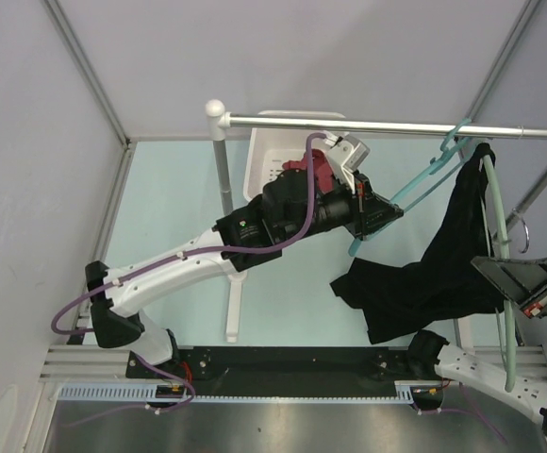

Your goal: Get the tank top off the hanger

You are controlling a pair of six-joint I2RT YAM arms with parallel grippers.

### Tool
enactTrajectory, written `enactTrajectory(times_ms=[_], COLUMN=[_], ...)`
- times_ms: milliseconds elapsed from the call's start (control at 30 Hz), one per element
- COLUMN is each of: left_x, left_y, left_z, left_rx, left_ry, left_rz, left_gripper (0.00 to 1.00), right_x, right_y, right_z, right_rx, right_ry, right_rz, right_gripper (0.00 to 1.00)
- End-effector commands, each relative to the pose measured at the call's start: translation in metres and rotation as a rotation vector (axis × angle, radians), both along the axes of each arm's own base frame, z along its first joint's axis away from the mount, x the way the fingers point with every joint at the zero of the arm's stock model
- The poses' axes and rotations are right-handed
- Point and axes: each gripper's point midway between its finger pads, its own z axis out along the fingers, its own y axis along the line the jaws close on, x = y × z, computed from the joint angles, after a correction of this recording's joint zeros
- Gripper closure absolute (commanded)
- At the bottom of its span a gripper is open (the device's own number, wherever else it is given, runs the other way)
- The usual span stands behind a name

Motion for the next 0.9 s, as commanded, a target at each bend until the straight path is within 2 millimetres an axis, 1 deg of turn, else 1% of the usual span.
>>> enactTrajectory(times_ms=[0, 67, 100, 167, 200, 233, 300, 333, 367, 400, 433, 467, 500, 533, 633, 667, 733, 767, 800, 867], left_x=[0.014, 0.017, 0.017, 0.018, 0.018, 0.018, 0.015, 0.014, 0.012, 0.011, 0.007, 0.005, 0.001, -0.005, -0.016, -0.02, -0.03, -0.035, -0.038, -0.048], left_y=[-0.012, -0.016, -0.016, -0.017, -0.017, -0.016, -0.014, -0.012, -0.01, -0.008, -0.003, 0.0, 0.001, 0.007, 0.012, 0.017, 0.02, 0.026, 0.027, 0.035], left_z=[-0.017, -0.022, -0.022, -0.026, -0.028, -0.029, -0.03, -0.029, -0.028, -0.03, -0.023, -0.02, -0.022, -0.011, -0.002, 0.004, 0.009, 0.015, 0.015, 0.019], left_rx=[0.029, 0.037, 0.037, 0.045, 0.049, 0.051, 0.054, 0.053, 0.05, 0.055, 0.042, 0.036, 0.042, 0.018, 0.004, -0.008, -0.013, -0.024, -0.019, -0.021], left_ry=[0.056, 0.06, 0.059, 0.061, 0.063, 0.065, 0.068, 0.066, 0.065, 0.064, 0.057, 0.052, 0.041, 0.027, 0.008, 0.001, -0.018, -0.029, -0.036, -0.048], left_rz=[0.052, 0.06, 0.062, 0.066, 0.068, 0.067, 0.059, 0.057, 0.051, 0.048, 0.043, 0.038, 0.016, 0.003, -0.034, -0.042, -0.064, -0.07, -0.073, -0.088], left_gripper=[1.0, 1.0, 1.0, 0.91, 0.87, 0.77, 0.69, 0.6, 0.56, 0.52, 0.45, 0.43, 0.4, 0.36, 0.31, 0.3, 0.27, 0.26, 0.25, 0.24], right_x=[-0.03, -0.037, -0.04, -0.048, -0.053, -0.056, -0.064, -0.067, -0.072, -0.075, -0.077, -0.083, -0.085, -0.089, -0.098, -0.106, -0.115, -0.12, -0.122, -0.132], right_y=[-0.003, -0.008, -0.009, -0.011, -0.015, -0.016, -0.02, -0.021, -0.02, -0.021, -0.022, -0.025, -0.026, -0.028, -0.035, -0.037, -0.041, -0.045, -0.046, -0.048], right_z=[-0.012, -0.021, -0.022, -0.024, -0.024, -0.023, -0.022, -0.02, -0.02, -0.019, -0.019, -0.019, -0.021, -0.022, -0.027, -0.027, -0.028, -0.029, -0.031, -0.033], right_rx=[-0.036, -0.074, -0.087, -0.117, -0.113, -0.116, -0.118, -0.118, -0.121, -0.123, -0.125, -0.128, -0.142, -0.147, -0.165, -0.159, -0.157, -0.149, -0.148, -0.137], right_ry=[-0.003, -0.024, -0.045, -0.092, -0.115, -0.133, -0.175, -0.187, -0.205, -0.214, -0.222, -0.233, -0.246, -0.259, -0.283, -0.314, -0.353, -0.371, -0.371, -0.392], right_rz=[0.151, 0.175, 0.19, 0.225, 0.231, 0.243, 0.267, 0.275, 0.301, 0.312, 0.318, 0.333, 0.341, 0.35, 0.376, 0.403, 0.433, 0.443, 0.457, 0.496], right_gripper=[1.0, 1.0, 1.0, 1.0, 1.0, 1.0, 1.0, 1.0, 1.0, 1.0, 1.0, 1.0, 1.0, 1.0, 1.0, 1.0, 1.0, 1.0, 1.0, 1.0])
